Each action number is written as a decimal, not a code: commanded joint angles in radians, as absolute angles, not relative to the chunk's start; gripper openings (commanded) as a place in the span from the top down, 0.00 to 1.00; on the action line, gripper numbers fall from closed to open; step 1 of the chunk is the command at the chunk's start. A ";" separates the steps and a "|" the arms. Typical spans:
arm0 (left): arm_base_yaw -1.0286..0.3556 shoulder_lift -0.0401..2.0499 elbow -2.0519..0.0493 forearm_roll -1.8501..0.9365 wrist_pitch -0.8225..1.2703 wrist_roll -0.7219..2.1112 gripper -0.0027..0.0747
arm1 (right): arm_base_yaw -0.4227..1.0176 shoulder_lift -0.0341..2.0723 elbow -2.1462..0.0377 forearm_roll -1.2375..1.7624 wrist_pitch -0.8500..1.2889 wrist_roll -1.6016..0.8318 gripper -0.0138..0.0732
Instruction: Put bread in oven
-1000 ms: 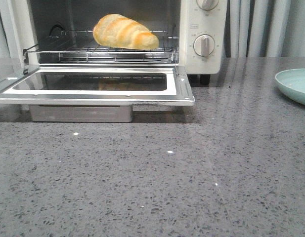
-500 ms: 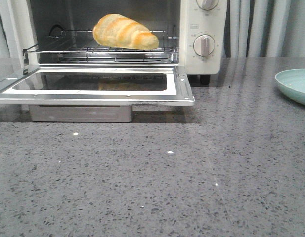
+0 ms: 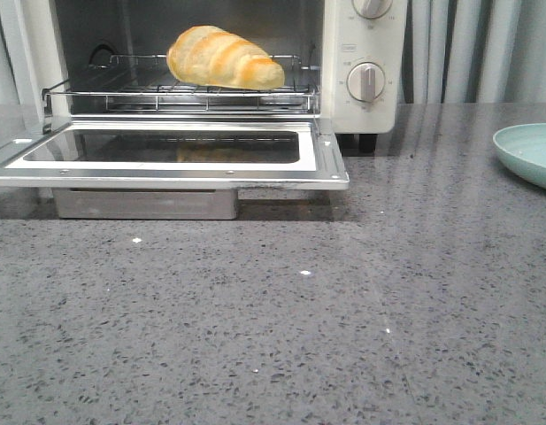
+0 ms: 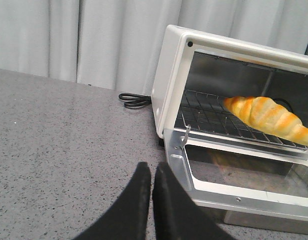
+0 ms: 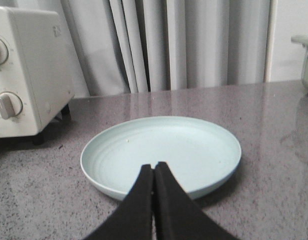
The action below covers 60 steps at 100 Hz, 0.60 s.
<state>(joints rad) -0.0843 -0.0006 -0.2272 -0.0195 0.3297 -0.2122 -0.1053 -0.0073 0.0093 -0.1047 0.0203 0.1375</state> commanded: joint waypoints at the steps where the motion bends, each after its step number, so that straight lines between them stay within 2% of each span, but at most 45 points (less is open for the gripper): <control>1: -0.079 -0.029 -0.254 -0.030 0.254 -0.220 0.99 | -0.112 -0.028 0.036 -0.130 -0.092 0.127 0.93; 31: -0.079 -0.029 -0.254 -0.030 0.254 -0.220 0.99 | -0.043 -0.028 0.036 -0.155 -0.099 0.109 0.93; 60: -0.079 -0.029 -0.254 -0.030 0.254 -0.220 0.99 | -0.039 -0.028 0.036 -0.129 -0.051 0.100 0.93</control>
